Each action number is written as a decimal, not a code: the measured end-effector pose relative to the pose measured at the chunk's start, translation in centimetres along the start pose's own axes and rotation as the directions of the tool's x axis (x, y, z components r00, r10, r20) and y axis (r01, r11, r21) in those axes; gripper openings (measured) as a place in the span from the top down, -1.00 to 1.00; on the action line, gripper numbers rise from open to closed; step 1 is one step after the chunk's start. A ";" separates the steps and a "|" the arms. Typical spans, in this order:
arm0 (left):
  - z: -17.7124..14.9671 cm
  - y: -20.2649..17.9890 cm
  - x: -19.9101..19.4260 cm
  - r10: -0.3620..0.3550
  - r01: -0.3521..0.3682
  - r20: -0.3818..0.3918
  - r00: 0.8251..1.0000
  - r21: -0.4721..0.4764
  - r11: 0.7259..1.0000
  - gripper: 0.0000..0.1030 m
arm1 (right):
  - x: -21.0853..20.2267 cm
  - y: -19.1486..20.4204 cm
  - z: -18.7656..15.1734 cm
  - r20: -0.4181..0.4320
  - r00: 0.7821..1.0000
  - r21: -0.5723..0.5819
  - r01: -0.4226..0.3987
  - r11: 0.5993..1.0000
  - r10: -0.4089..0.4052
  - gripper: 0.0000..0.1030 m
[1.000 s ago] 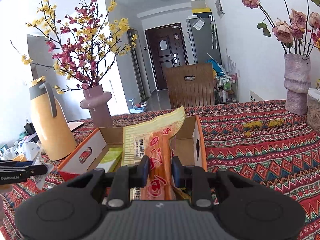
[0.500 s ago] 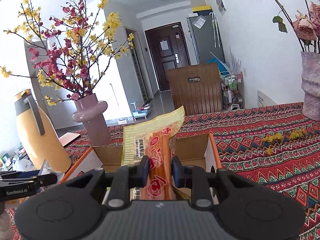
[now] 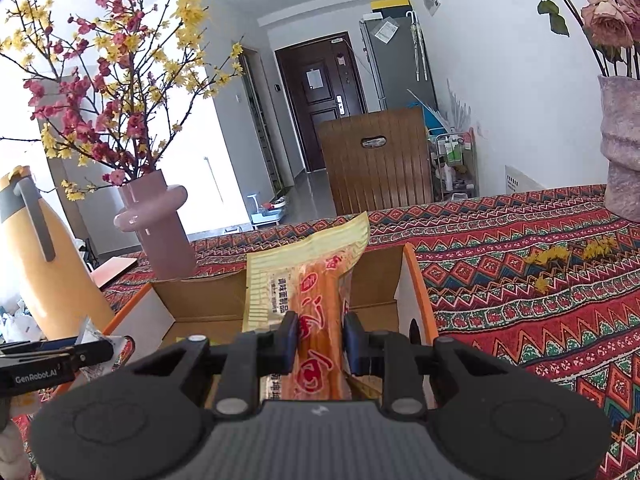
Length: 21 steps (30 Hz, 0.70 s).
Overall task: Organize snacks
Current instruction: 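Carry both packets into the open box and open both grippers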
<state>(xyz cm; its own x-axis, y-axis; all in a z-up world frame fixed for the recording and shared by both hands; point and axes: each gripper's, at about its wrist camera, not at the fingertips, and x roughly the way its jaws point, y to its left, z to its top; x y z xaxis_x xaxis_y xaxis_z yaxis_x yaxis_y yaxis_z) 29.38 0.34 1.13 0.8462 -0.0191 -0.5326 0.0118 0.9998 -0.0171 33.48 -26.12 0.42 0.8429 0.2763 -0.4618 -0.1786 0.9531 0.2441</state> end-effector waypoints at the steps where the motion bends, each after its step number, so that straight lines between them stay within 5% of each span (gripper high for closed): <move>1: -0.1 0.0 0.1 -0.002 0.002 0.000 1.000 0.000 1.000 0.08 | 0.1 0.0 -0.1 -0.003 1.000 -0.002 -0.003 1.000 0.003 0.55; 9: -0.7 -0.2 -0.7 -0.035 0.035 0.021 0.999 0.012 0.999 -0.02 | 0.4 0.2 -0.5 -0.018 1.000 -0.012 -0.007 1.000 0.007 0.44; 11: -0.7 -0.1 -1.1 -0.045 0.045 0.035 0.998 0.005 0.999 -0.22 | 0.2 0.1 -0.6 -0.015 1.000 -0.005 -0.001 1.000 0.001 0.09; 13: -0.8 0.1 -1.5 -0.041 0.041 0.051 0.998 -0.001 0.999 -0.52 | -0.1 0.1 -0.7 0.004 1.000 -0.004 0.016 1.000 -0.016 -0.67; 14: -0.8 0.2 -1.7 -0.038 0.038 0.059 0.998 -0.003 0.999 -0.67 | -0.4 0.2 -0.8 0.016 1.000 -0.006 0.025 1.000 -0.025 -0.80; 17: -0.9 0.2 -2.2 -0.033 0.035 0.077 0.996 -0.015 0.999 -1.00 | -1.0 0.4 -0.8 0.039 0.999 -0.015 0.026 1.000 -0.025 -0.93; 21: -1.0 0.2 -2.5 -0.029 0.031 0.089 0.996 -0.021 0.999 -1.00 | -1.6 0.6 -0.8 0.062 0.998 -0.030 0.033 0.999 -0.031 -1.00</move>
<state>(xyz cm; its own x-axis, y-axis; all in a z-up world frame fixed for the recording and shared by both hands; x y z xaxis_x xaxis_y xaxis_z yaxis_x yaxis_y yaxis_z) 26.73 0.55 1.67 0.8896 -0.0473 -0.4543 0.0269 0.9983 -0.0514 31.59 -25.86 0.65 0.8781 0.2379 -0.4151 -0.1656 0.9651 0.2029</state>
